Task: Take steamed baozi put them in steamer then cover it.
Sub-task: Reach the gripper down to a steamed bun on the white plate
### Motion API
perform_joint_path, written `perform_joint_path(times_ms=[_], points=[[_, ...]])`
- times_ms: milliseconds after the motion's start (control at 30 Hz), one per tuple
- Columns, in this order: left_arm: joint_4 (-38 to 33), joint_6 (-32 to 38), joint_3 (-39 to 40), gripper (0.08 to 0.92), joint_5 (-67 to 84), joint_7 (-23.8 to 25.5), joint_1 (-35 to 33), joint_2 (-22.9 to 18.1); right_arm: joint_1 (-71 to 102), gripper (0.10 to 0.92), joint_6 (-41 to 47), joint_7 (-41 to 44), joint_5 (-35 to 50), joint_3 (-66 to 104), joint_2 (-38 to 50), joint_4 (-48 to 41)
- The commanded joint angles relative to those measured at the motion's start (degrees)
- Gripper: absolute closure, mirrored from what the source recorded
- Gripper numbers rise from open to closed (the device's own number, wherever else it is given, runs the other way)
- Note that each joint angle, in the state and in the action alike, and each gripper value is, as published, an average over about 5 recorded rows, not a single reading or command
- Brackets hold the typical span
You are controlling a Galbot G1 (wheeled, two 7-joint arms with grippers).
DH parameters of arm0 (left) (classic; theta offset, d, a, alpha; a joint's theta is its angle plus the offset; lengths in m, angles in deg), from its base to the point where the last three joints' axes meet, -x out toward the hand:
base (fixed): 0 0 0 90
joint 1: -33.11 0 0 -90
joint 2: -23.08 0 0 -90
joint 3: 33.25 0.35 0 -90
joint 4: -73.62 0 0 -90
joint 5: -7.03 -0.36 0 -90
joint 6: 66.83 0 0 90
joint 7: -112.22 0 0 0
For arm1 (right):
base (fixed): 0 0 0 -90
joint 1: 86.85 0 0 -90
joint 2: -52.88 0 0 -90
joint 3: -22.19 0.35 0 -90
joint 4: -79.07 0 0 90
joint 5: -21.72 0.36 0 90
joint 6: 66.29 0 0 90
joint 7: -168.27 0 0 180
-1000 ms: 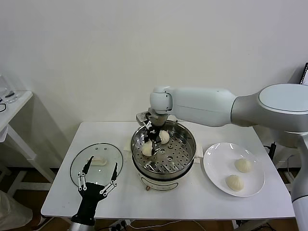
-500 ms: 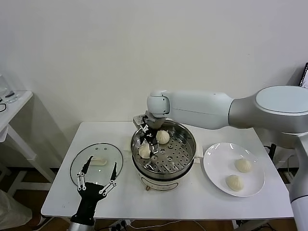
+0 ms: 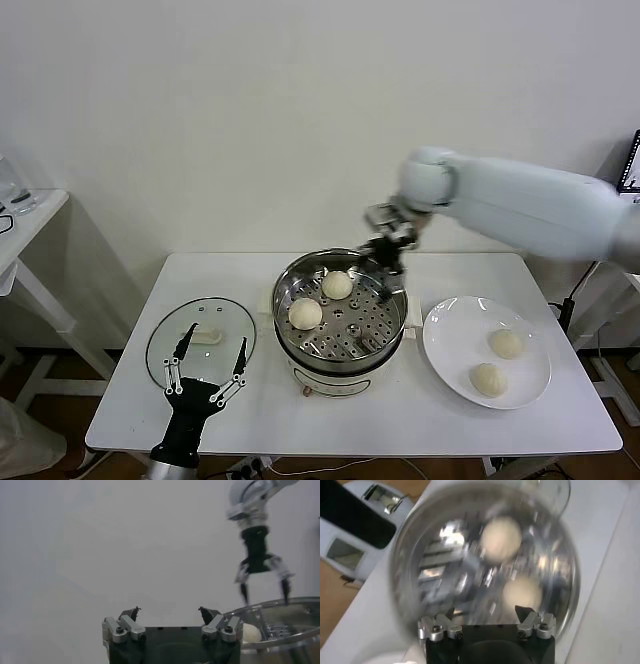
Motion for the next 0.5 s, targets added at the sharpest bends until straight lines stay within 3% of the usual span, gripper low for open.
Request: perform_joint_path(times_ms=[33,500], points=[[-0.08,-0.01,0.01,0.177,-0.13,0.00,-0.04,-0.02,6.09,0.203,-5.27,5.90,-7.15,3.12,17.07,-0.57],[-0.43,0.10,-1.08,0.177,-0.63,-0.08,-1.56,-0.43,30.73,0.208,-6.09,-0.48,-16.54,15.09,18.06,-5.34]])
